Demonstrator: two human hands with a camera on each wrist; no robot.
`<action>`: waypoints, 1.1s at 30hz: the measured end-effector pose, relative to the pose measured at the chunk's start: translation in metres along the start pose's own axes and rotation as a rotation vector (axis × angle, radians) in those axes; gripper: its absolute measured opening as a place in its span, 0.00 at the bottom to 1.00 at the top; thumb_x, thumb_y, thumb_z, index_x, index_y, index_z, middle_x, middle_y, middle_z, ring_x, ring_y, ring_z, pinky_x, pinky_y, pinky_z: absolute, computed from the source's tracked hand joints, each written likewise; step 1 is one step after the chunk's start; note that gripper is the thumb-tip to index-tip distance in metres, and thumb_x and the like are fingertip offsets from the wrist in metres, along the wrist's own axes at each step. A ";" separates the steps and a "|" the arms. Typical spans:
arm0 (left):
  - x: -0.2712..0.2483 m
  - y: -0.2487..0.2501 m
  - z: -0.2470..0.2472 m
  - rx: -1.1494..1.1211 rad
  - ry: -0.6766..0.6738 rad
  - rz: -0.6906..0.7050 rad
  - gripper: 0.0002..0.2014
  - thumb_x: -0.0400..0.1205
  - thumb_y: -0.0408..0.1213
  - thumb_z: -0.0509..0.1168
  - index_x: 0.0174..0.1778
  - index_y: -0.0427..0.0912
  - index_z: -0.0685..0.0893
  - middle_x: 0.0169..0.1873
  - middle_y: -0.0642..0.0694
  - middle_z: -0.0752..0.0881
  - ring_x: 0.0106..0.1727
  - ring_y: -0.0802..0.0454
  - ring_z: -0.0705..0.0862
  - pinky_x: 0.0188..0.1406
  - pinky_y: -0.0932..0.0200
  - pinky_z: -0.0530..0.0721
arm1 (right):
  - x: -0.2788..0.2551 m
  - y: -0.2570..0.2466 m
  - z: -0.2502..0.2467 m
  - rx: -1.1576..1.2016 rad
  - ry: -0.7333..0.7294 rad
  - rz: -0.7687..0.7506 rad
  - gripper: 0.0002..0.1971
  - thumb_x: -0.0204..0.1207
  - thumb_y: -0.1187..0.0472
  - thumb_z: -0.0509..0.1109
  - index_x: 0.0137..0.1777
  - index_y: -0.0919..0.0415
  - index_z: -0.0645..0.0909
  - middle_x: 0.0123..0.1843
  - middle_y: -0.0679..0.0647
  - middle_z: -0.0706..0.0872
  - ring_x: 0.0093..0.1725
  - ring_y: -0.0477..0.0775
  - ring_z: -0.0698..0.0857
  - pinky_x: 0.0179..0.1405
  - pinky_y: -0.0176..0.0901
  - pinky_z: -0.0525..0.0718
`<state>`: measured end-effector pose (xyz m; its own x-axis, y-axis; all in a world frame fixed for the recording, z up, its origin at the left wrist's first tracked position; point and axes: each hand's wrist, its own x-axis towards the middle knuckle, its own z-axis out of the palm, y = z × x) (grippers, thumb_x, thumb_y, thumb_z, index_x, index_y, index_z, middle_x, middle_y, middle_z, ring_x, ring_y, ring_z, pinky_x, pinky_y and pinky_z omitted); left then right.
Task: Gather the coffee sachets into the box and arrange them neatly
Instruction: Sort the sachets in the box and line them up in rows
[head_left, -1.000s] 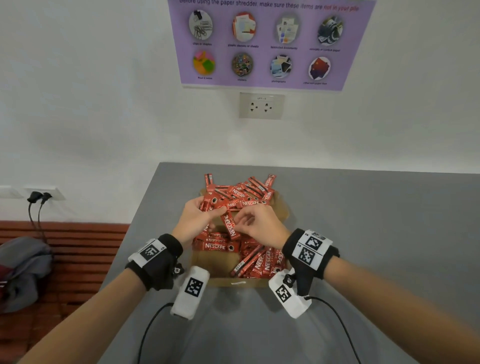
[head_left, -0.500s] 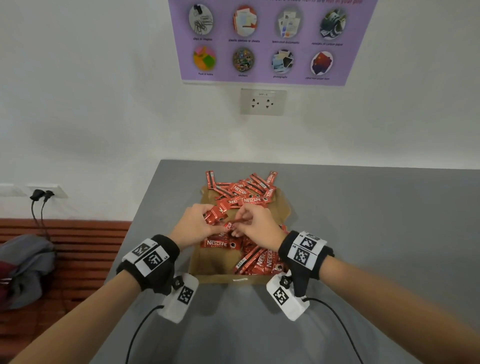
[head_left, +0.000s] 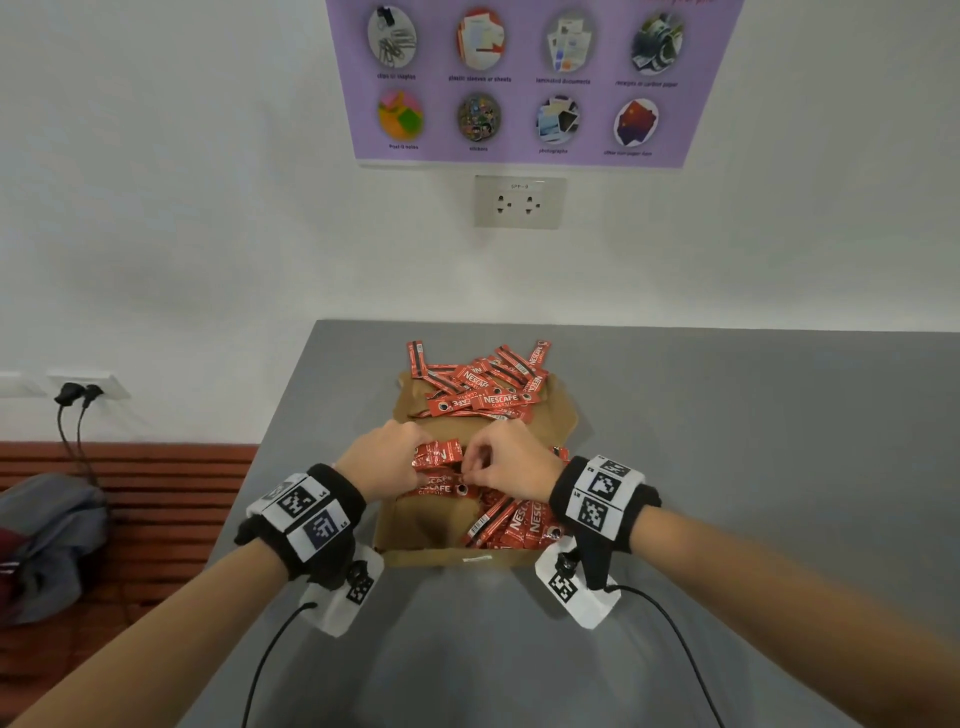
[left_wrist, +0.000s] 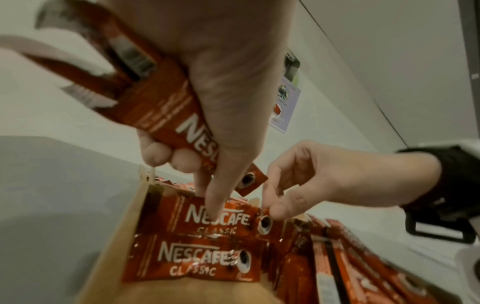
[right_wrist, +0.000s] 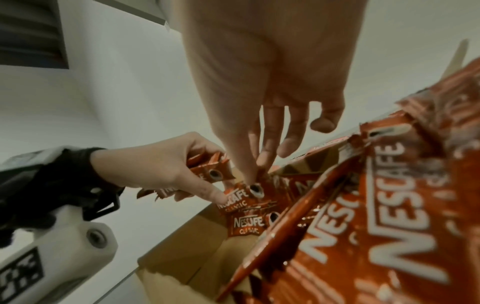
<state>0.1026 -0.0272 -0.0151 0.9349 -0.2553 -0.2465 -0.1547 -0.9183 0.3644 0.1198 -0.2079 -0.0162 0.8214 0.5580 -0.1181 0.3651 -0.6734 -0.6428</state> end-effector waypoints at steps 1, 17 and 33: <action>0.001 -0.001 0.002 0.027 -0.002 -0.013 0.17 0.76 0.44 0.71 0.59 0.42 0.82 0.53 0.46 0.86 0.51 0.49 0.84 0.51 0.58 0.82 | 0.000 -0.002 0.001 -0.038 -0.018 -0.008 0.03 0.72 0.67 0.74 0.39 0.61 0.88 0.35 0.45 0.87 0.36 0.44 0.85 0.43 0.39 0.86; 0.003 -0.002 0.027 0.255 0.082 -0.032 0.22 0.81 0.49 0.64 0.70 0.48 0.73 0.61 0.47 0.82 0.61 0.48 0.81 0.59 0.56 0.79 | 0.010 -0.010 0.009 -0.452 -0.101 0.012 0.02 0.71 0.61 0.71 0.41 0.60 0.83 0.44 0.55 0.88 0.46 0.57 0.85 0.46 0.50 0.83; 0.000 -0.005 0.017 0.033 0.161 -0.016 0.21 0.80 0.48 0.65 0.68 0.49 0.75 0.58 0.49 0.85 0.55 0.49 0.85 0.56 0.55 0.84 | 0.014 -0.004 0.006 -0.394 -0.015 0.023 0.15 0.71 0.55 0.75 0.54 0.59 0.79 0.49 0.53 0.86 0.49 0.55 0.85 0.45 0.48 0.83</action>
<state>0.0983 -0.0280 -0.0322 0.9761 -0.1914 -0.1035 -0.1475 -0.9318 0.3316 0.1272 -0.1941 -0.0198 0.8262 0.5452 -0.1419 0.4887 -0.8189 -0.3008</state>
